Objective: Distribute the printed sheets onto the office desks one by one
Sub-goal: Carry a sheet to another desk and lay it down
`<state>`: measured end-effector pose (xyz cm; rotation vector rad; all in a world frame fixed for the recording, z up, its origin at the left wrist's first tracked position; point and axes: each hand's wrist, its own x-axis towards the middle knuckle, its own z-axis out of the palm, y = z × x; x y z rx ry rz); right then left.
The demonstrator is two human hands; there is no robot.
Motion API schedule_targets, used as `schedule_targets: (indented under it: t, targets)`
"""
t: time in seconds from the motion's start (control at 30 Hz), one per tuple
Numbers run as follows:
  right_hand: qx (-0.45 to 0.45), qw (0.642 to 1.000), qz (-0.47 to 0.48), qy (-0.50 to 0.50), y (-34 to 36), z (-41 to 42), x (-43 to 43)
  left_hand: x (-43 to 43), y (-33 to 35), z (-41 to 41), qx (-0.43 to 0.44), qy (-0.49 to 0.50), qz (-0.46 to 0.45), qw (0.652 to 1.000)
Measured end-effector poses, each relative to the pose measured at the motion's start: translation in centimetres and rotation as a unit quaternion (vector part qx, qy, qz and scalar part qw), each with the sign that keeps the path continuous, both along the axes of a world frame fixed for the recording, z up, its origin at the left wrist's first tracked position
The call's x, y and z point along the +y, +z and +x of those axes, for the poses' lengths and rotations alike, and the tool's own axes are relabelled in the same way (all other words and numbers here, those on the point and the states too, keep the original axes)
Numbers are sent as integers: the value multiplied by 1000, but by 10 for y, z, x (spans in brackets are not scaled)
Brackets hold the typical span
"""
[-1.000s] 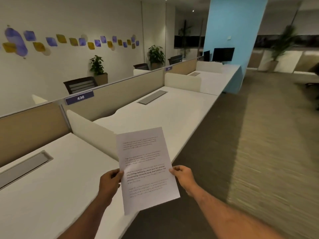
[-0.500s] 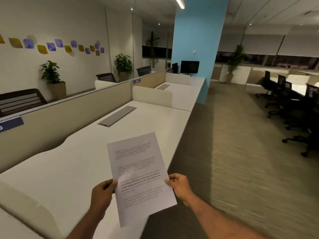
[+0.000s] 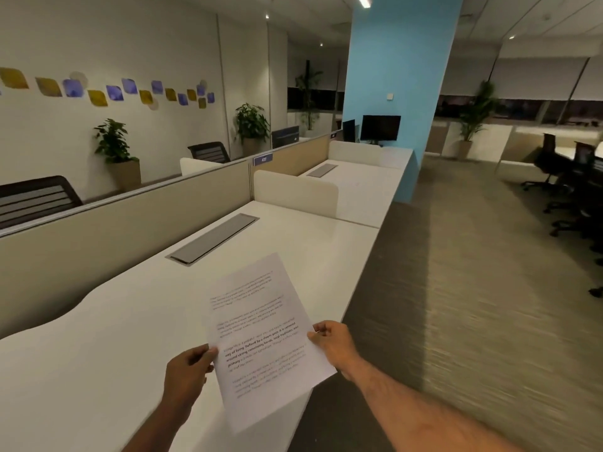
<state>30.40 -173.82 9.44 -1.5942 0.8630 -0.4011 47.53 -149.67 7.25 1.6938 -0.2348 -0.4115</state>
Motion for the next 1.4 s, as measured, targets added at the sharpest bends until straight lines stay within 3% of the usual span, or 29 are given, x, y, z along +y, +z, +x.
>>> schedule_targets:
  t: [0.33, 0.9, 1.0, 1.1, 1.23, 1.4]
  targets:
    - [27, 997, -24, 73, -6, 87, -150, -111, -6, 34, 36, 76, 3, 996]
    - [98, 979, -52, 173, -55, 259, -249, -198, -68, 121, 78, 151, 30, 985]
    - [119, 973, -56, 190, -64, 279, -261, -207, -76, 129, 74, 146, 98, 982]
    - [135, 965, -71, 215, -72, 294, -271, -214, -82, 131, -6, 104, 230, 968]
    - [161, 950, -105, 246, -85, 306, -285, -225, -95, 129, -126, -43, 470, 872]
    - [189, 895, -238, 326, -93, 312, -306, -241, -108, 124, -105, -46, 523, 844]
